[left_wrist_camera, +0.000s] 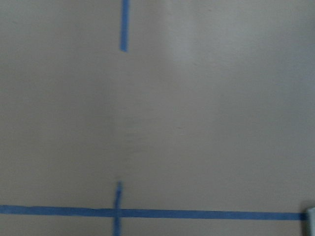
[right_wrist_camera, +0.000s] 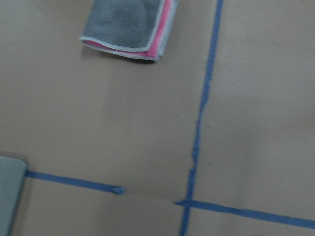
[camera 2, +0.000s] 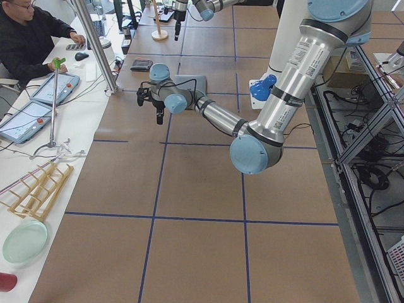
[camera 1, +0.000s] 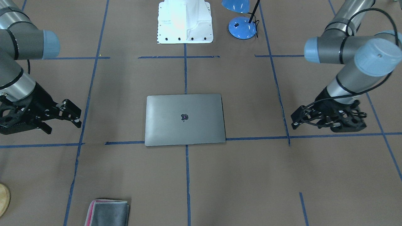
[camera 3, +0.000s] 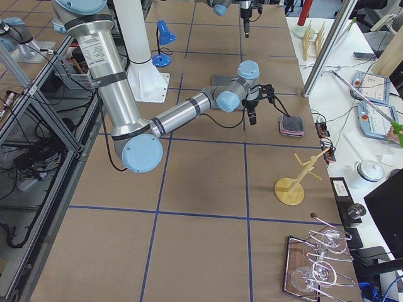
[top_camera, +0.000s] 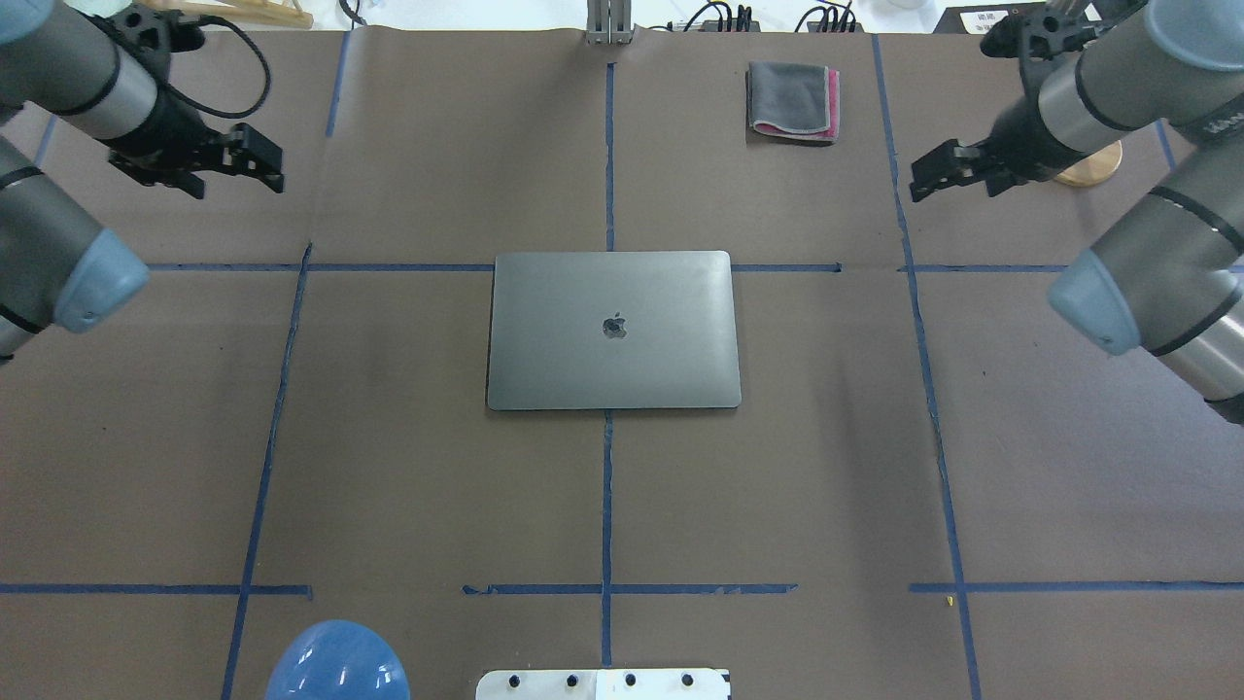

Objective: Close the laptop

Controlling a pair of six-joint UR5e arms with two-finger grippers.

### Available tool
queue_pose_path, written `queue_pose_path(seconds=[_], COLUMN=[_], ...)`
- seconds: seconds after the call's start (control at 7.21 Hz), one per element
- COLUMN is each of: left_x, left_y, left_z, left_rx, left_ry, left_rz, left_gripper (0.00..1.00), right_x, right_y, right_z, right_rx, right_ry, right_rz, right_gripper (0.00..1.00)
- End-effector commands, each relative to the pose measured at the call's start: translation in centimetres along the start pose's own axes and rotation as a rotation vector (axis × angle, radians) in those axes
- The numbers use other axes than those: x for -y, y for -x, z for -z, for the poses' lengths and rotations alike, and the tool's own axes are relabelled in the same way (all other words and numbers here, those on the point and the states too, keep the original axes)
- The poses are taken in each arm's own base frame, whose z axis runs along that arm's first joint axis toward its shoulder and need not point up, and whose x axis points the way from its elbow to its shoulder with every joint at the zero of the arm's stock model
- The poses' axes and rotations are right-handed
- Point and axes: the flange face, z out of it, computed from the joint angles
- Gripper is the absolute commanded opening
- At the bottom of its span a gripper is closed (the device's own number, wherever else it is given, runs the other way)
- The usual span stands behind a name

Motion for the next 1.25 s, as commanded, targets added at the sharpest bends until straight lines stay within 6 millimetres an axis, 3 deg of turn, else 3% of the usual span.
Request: queue_pose_path(seconds=[0.0, 0.14, 0.28, 0.42, 0.55, 0.69, 0.83, 1.11], left_x=[-0.7, -0.9, -1.0, -1.5, -3.7, -5.7, -6.9, -8.7], left_y=[11.1, 17.7, 23.6, 27.4, 32.7, 35.2, 36.0, 37.2], left_z=[4.0, 6.2, 8.7, 10.1, 11.0, 10.1, 9.7, 9.0], left_rx=[0.145, 0.188, 0.212, 0.195, 0.191, 0.146, 0.098, 0.061], left_ry=[0.078, 0.106, 0.127, 0.161, 0.181, 0.212, 0.22, 0.236], left_rz=[-0.078, -0.13, -0.152, -0.164, -0.17, -0.167, -0.15, -0.117], left_gripper=[1.0, 1.0, 1.0, 1.0, 1.0, 1.0, 1.0, 1.0], right_x=[-5.5, -7.0, -10.9, -12.6, -14.3, -15.4, -17.7, -18.1], right_y=[-14.9, -20.7, -26.0, -29.8, -33.4, -35.2, -36.1, -35.9], right_z=[2.6, 4.5, 4.8, 7.2, 8.7, 9.2, 9.4, 9.8], right_rx=[-0.126, -0.12, -0.096, -0.081, -0.05, -0.013, -0.01, -0.014], right_ry=[0.1, 0.112, 0.145, 0.116, 0.101, 0.095, 0.098, 0.095], right_rz=[0.16, 0.152, 0.055, -0.024, -0.046, -0.039, -0.05, -0.081], right_gripper=[1.0, 1.0, 1.0, 1.0, 1.0, 1.0, 1.0, 1.0])
